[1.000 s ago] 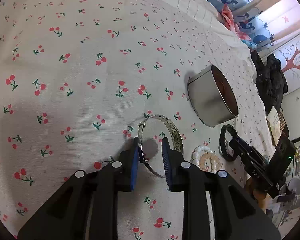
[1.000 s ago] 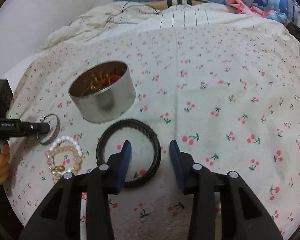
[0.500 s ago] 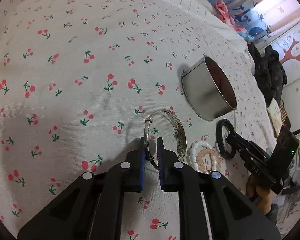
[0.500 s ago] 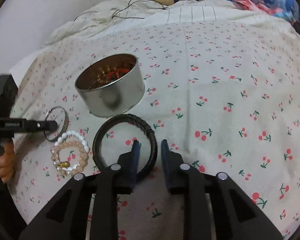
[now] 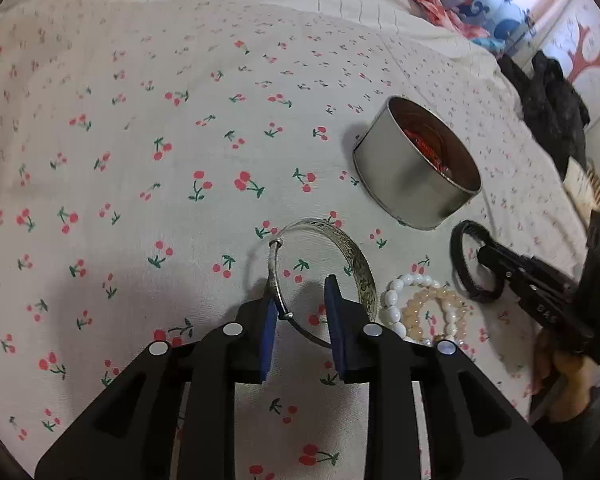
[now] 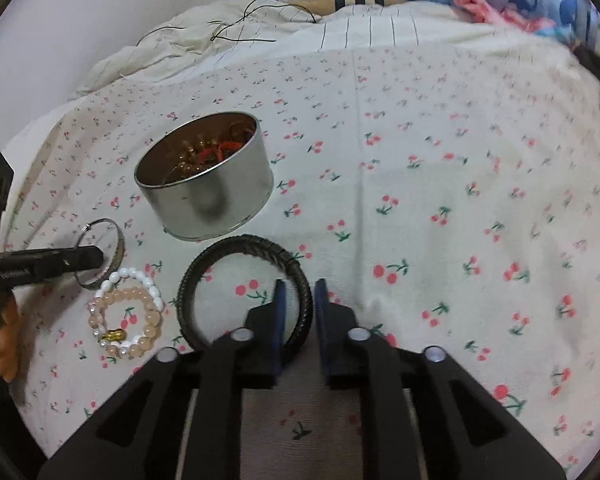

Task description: Organize jewelry

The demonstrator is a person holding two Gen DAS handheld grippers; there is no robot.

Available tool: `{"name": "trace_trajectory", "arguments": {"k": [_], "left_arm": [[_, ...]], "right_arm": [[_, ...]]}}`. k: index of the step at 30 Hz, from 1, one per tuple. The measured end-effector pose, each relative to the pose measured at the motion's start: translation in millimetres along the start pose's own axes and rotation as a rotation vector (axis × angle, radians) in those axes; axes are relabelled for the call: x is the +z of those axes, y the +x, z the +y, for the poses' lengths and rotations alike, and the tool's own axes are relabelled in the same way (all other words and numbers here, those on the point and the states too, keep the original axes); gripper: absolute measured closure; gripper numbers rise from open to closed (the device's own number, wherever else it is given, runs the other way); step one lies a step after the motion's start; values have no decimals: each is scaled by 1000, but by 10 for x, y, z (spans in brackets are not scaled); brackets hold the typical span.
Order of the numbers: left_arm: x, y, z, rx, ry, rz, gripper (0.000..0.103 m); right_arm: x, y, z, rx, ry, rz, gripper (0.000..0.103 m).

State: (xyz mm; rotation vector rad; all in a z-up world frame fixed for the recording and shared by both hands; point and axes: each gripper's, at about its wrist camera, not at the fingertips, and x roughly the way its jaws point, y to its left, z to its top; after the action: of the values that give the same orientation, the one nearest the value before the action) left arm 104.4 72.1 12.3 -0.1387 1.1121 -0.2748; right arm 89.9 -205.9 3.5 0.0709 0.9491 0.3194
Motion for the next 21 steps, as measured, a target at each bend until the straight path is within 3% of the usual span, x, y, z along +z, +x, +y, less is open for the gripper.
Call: {"name": "trace_trajectory", "arguments": {"k": [3, 6, 12, 14, 16, 20, 21], "left_arm": [[0, -3, -55, 26, 34, -10, 73], [1, 1, -129, 50, 63, -21, 65], [-21, 5, -190, 86, 101, -30, 62], [-29, -4, -187, 97, 109, -32, 62], [-36, -8, -203, 109, 120, -35, 62], [-44, -27, -228, 120, 136, -56, 64], [-39, -51, -232, 123, 140, -71, 73]], "right_arm": [[-20, 29, 152, -39, -83, 9, 65], [-37, 40, 168, -46, -93, 14, 64], [-53, 40, 188, -56, -107, 13, 65], [-53, 33, 187, -63, -107, 8, 69], [-43, 29, 192, -62, -102, 1, 88], [-48, -37, 189, -69, -99, -32, 93], [-48, -60, 174, -69, -93, -42, 93]]}}
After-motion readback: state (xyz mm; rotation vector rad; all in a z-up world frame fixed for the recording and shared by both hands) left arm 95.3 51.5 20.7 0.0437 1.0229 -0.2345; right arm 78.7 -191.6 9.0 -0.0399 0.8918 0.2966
